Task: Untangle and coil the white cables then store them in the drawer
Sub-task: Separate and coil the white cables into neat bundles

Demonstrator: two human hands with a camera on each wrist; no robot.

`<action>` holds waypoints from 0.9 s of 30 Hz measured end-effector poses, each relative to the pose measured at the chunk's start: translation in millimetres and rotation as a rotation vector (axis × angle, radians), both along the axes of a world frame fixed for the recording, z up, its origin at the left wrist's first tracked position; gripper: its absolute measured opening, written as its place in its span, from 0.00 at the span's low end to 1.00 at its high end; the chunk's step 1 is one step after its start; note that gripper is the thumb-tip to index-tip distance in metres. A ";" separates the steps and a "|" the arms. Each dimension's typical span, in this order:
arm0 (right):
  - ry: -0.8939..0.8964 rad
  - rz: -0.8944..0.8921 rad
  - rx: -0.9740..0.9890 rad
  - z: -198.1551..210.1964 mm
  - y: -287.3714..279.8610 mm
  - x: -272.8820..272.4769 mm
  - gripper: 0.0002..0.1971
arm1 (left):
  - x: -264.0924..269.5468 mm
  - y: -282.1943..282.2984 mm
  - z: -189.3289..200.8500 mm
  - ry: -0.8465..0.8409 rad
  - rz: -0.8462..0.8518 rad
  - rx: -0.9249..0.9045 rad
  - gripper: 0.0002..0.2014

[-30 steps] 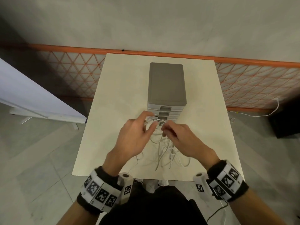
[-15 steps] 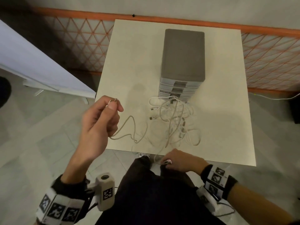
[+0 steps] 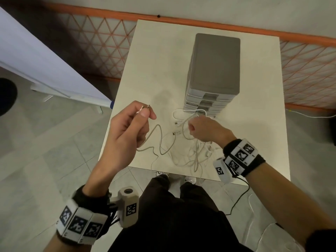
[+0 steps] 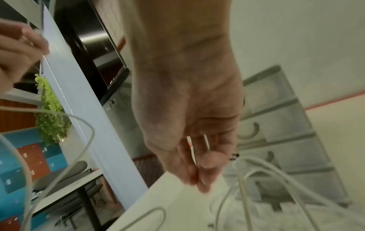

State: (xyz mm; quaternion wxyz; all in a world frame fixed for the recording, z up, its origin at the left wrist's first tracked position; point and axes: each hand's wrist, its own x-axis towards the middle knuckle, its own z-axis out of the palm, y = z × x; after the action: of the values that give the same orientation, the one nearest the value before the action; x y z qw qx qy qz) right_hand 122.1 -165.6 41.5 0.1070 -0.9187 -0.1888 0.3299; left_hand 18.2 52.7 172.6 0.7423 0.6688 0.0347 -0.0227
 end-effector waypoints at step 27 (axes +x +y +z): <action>-0.289 -0.603 1.046 44.6 -13.3 6.7 0.06 | 69.1 -67.3 -20.0 -0.113 0.069 0.133 0.11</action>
State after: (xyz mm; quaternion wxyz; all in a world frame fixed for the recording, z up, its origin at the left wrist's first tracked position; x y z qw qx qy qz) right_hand 128.7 -178.9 86.1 0.6050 -0.7928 -0.0703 0.0212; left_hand 87.3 -14.6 152.6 0.6974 0.7152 0.0174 0.0431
